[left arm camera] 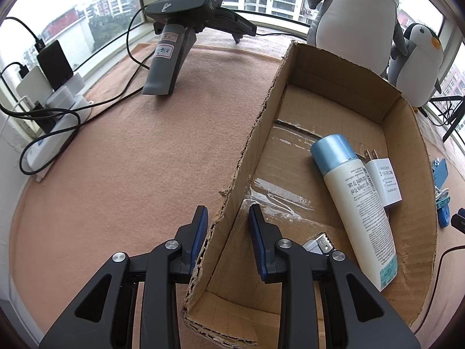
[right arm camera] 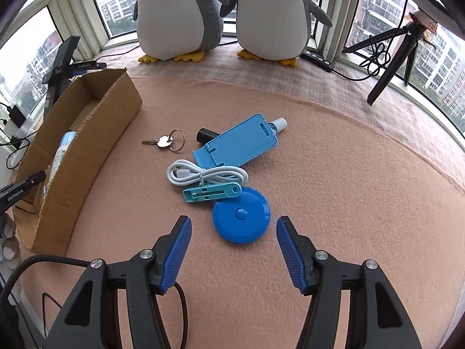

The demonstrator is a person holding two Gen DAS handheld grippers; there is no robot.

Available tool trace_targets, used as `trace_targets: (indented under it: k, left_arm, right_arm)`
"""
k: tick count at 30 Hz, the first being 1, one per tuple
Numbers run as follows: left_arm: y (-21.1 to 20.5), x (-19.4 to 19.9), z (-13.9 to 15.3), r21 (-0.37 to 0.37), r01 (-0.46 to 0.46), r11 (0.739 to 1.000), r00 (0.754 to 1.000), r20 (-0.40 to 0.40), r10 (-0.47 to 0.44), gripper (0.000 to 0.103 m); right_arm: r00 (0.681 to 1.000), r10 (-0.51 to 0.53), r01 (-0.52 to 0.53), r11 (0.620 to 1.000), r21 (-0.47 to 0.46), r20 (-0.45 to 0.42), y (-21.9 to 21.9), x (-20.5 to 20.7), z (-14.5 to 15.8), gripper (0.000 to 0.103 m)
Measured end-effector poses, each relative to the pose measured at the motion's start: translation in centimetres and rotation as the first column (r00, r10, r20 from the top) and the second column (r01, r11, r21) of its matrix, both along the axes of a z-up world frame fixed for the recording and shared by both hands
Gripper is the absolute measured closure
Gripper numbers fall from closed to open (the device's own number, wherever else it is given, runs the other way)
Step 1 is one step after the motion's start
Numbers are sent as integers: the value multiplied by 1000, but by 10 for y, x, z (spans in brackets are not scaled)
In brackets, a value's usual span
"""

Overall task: Organize rigid objects
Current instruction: 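Move the right gripper to the blue tape measure and grasp it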

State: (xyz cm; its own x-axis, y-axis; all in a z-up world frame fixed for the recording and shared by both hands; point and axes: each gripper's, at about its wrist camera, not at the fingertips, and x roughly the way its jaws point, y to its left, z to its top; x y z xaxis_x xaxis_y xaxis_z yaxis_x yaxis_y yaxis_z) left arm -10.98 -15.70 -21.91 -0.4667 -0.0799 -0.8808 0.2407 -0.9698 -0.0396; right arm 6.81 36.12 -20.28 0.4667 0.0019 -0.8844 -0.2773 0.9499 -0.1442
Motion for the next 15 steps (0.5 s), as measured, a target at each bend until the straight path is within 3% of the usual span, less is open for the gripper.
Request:
trace_targets:
  k: [12,15]
  left_arm:
    - [-1,1,0,-3,0,1000,1000,2,0,76]
    - [-1,1,0,-4,1,1000,1000,2,-1,76]
  right_arm:
    - [999,-10,10,1000,-12,-42,1,13,-17,47]
    - [999,-15,14,1000,-11,-49,0,15,-18,51]
